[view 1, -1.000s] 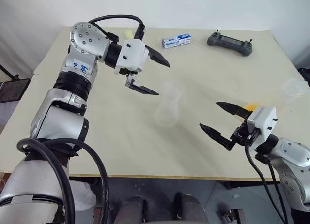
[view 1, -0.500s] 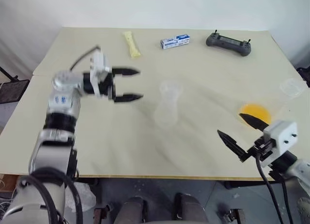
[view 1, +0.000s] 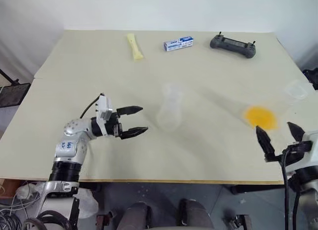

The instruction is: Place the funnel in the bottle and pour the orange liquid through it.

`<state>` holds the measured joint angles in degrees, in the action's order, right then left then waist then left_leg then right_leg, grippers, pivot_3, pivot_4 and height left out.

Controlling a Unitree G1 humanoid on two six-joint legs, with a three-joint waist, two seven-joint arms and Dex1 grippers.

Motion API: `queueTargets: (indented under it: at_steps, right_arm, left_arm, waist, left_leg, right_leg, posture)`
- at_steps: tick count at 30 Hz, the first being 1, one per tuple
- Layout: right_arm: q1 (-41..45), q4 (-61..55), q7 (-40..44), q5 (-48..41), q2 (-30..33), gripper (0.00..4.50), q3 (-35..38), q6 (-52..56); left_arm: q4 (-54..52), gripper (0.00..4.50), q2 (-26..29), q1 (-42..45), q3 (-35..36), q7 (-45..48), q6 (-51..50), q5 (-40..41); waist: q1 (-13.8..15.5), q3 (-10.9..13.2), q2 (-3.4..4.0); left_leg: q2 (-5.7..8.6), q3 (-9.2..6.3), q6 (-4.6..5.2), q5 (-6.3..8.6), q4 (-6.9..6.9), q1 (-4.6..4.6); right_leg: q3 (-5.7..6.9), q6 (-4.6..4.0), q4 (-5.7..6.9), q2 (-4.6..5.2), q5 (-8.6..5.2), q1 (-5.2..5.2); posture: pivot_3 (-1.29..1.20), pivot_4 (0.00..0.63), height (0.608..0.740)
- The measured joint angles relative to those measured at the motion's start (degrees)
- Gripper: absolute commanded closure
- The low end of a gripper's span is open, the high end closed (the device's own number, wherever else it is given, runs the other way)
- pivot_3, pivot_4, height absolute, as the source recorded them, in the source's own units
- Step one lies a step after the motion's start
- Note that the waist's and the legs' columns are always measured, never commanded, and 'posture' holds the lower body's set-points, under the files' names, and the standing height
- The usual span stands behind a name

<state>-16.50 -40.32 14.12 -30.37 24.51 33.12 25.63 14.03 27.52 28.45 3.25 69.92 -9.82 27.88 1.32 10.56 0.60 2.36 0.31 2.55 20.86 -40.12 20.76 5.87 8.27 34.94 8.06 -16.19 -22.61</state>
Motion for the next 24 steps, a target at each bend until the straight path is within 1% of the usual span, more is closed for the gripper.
queueTargets:
  at_steps: [4,10,17,24]
  right_arm:
    - [6.1,6.4,-0.6,0.1,3.2,0.0,1.6,0.7]
    - [14.5,15.1,-0.7,1.0,5.7,0.0,1.5,0.6]
    - [18.8,23.0,0.6,3.7,7.3,0.0,0.6,-0.9]
    - [25.0,30.7,2.9,6.1,9.3,0.0,-0.5,-3.8]
  left_arm:
    - [-0.6,0.04,0.1,-0.1,0.0,0.5,0.0,0.0]
    - [-1.2,0.04,0.1,-0.7,-0.2,0.7,-0.2,-0.1]
    - [-4.9,0.04,-1.9,-2.3,-1.6,-1.8,-1.0,-0.2]
    - [-8.3,0.04,-1.8,-3.9,-1.6,-3.8,-1.3,-0.2]
  waist:
    - [0.1,0.0,0.02]
    - [0.1,0.0,0.02]
    - [0.1,0.0,0.02]
    - [-0.2,0.0,0.04]
  left_leg:
    - [-0.01,0.07,0.0,0.0,0.07,-0.05]
    - [-0.01,0.11,0.01,0.0,0.07,-0.05]
    - [-0.01,0.1,0.02,0.0,0.07,-0.04]
    - [-0.03,0.16,0.01,0.0,0.07,-0.06]
  right_leg:
    - [-0.06,-0.01,-0.01,0.0,0.0,0.0]
    - [-0.06,-0.01,-0.02,0.02,-0.01,0.0]
    - [-0.05,-0.01,-0.03,0.04,0.0,0.0]
    - [-0.07,-0.01,-0.06,0.04,-0.01,0.0]
  posture:
    - [0.0,0.15,0.74]
    - [0.0,0.15,0.74]
    - [0.0,0.15,0.74]
    - [0.0,0.15,0.74]
